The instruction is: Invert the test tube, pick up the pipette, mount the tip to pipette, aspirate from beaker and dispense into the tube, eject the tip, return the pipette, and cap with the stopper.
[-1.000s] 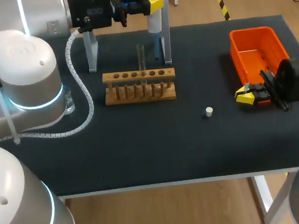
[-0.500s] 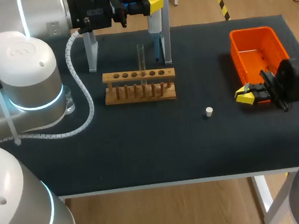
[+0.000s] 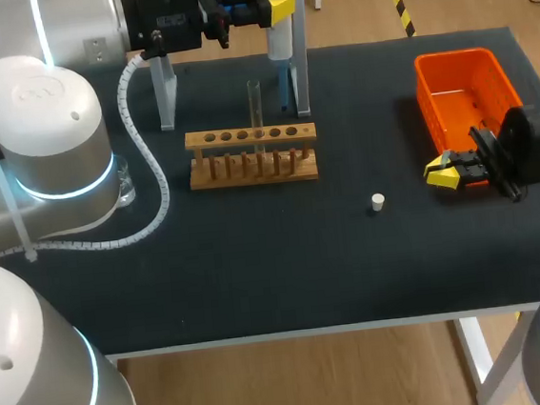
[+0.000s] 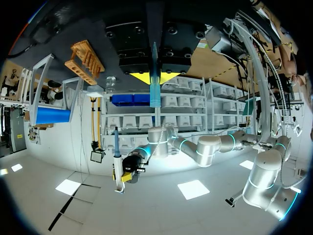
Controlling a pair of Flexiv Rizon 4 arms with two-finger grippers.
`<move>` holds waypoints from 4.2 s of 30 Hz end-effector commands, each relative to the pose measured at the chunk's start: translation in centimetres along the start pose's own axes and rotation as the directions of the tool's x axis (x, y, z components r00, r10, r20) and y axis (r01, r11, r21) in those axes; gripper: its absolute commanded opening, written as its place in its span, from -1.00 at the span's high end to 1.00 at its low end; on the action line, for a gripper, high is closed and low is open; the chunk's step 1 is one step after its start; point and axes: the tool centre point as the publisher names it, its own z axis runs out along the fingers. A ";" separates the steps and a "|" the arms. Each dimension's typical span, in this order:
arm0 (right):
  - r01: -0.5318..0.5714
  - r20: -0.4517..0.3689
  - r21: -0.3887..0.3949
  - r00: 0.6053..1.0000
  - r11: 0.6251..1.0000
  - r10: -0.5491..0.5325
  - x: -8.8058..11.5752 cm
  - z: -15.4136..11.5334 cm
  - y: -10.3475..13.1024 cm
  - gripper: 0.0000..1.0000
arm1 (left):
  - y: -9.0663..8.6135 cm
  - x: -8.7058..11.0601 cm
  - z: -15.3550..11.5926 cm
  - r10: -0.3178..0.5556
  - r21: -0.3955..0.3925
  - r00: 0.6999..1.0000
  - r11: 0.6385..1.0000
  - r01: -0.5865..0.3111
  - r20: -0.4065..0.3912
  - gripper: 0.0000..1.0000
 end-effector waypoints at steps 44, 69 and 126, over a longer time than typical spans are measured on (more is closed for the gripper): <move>0.000 -0.010 0.039 1.000 0.999 0.000 -4.1 5.2 0.2 1.00 | -0.2 0.1 0.0 -0.001 -0.005 1.000 1.000 0.002 0.004 1.00; 0.065 -0.014 0.027 0.998 0.998 -0.064 -6.3 12.8 0.3 1.00 | -0.2 0.1 0.0 -0.001 -0.005 1.000 1.000 0.002 0.004 1.00; 0.009 -0.002 0.014 1.000 1.000 -0.009 -10.5 18.9 1.0 1.00 | -0.2 0.1 0.0 -0.001 -0.005 1.000 1.000 0.002 0.004 1.00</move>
